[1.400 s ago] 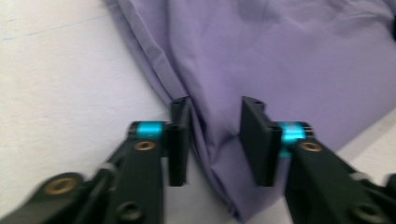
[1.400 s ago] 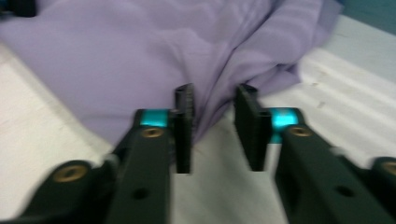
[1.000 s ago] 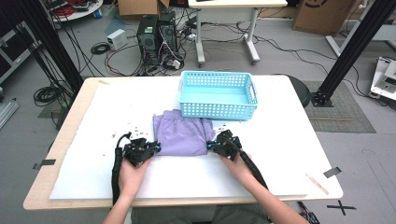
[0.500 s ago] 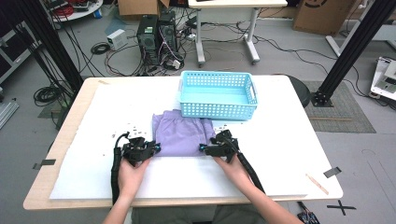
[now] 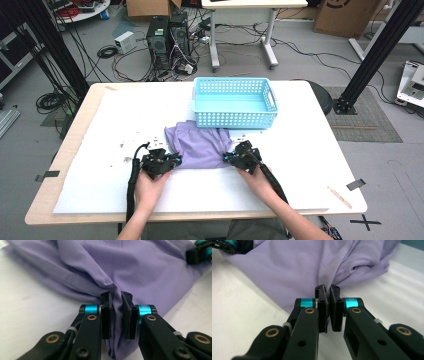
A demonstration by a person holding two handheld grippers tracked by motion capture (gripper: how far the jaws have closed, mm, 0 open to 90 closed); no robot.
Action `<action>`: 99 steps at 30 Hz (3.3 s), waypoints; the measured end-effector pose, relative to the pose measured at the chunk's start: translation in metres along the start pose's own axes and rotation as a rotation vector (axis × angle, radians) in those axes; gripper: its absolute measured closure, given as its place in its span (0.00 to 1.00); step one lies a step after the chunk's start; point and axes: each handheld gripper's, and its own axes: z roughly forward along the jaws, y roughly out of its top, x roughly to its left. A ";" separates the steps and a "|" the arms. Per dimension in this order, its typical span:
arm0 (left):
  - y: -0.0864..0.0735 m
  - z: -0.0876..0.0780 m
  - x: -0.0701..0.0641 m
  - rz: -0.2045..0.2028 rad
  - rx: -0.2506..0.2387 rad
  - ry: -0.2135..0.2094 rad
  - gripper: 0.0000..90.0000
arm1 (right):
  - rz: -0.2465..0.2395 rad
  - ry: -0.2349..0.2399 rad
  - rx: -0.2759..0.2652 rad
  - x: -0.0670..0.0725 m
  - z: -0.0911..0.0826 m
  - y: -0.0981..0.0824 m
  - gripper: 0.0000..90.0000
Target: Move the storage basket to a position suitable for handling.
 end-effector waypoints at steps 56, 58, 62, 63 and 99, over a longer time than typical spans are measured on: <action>-0.017 -0.014 -0.092 0.159 -0.030 -0.163 0.41 | -0.078 -0.046 -0.239 -0.019 -0.108 -0.060 0.52; -0.015 -0.017 -0.088 0.154 -0.063 -0.139 0.40 | -0.085 -0.052 -0.219 -0.022 -0.092 -0.044 0.50; -0.013 -0.025 -0.076 0.147 -0.088 -0.106 0.38 | -0.084 -0.072 -0.199 -0.026 -0.065 -0.021 0.49; -0.013 -0.026 -0.074 0.140 -0.094 -0.102 0.38 | -0.080 -0.069 -0.198 -0.026 -0.061 -0.018 0.49; 0.043 0.004 -0.032 0.108 -0.196 -0.019 0.33 | -0.077 -0.166 -0.306 -0.079 -0.085 0.000 0.35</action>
